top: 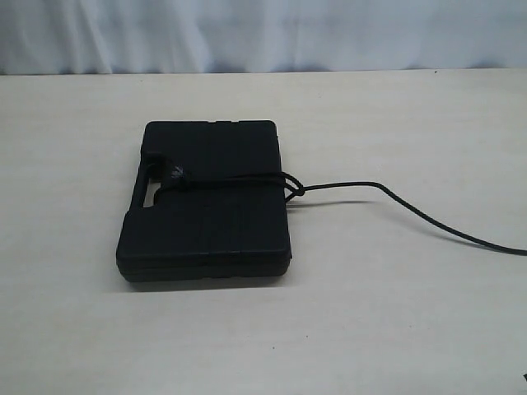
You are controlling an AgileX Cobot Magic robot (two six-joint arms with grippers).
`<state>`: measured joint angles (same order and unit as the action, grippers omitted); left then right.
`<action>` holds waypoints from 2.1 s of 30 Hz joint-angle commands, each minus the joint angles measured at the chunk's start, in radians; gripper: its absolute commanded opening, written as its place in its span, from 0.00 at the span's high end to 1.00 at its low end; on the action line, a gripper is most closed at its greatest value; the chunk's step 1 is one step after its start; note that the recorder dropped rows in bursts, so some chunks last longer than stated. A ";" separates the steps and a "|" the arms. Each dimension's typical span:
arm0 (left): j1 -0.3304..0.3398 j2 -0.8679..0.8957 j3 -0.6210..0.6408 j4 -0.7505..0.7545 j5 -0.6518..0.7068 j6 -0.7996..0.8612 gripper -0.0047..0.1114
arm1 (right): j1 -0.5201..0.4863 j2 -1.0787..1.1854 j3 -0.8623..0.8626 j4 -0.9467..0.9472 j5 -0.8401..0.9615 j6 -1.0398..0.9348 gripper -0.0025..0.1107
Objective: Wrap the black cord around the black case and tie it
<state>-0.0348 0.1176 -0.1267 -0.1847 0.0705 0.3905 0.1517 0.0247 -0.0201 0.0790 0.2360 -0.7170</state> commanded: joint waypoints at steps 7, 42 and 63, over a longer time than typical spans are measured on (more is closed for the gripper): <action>0.036 -0.118 0.127 0.150 0.234 0.001 0.96 | -0.160 -0.025 0.020 0.016 -0.008 0.007 0.94; 0.036 -0.118 0.127 0.149 0.246 -0.169 0.96 | -0.174 -0.025 0.020 0.230 0.100 0.554 0.94; 0.036 -0.118 0.127 0.149 0.246 -0.255 0.96 | -0.211 -0.025 0.020 0.043 0.104 0.554 0.94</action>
<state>0.0000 0.0024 -0.0017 -0.0363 0.3192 0.1435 -0.0532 0.0065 -0.0009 0.1437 0.3466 -0.1678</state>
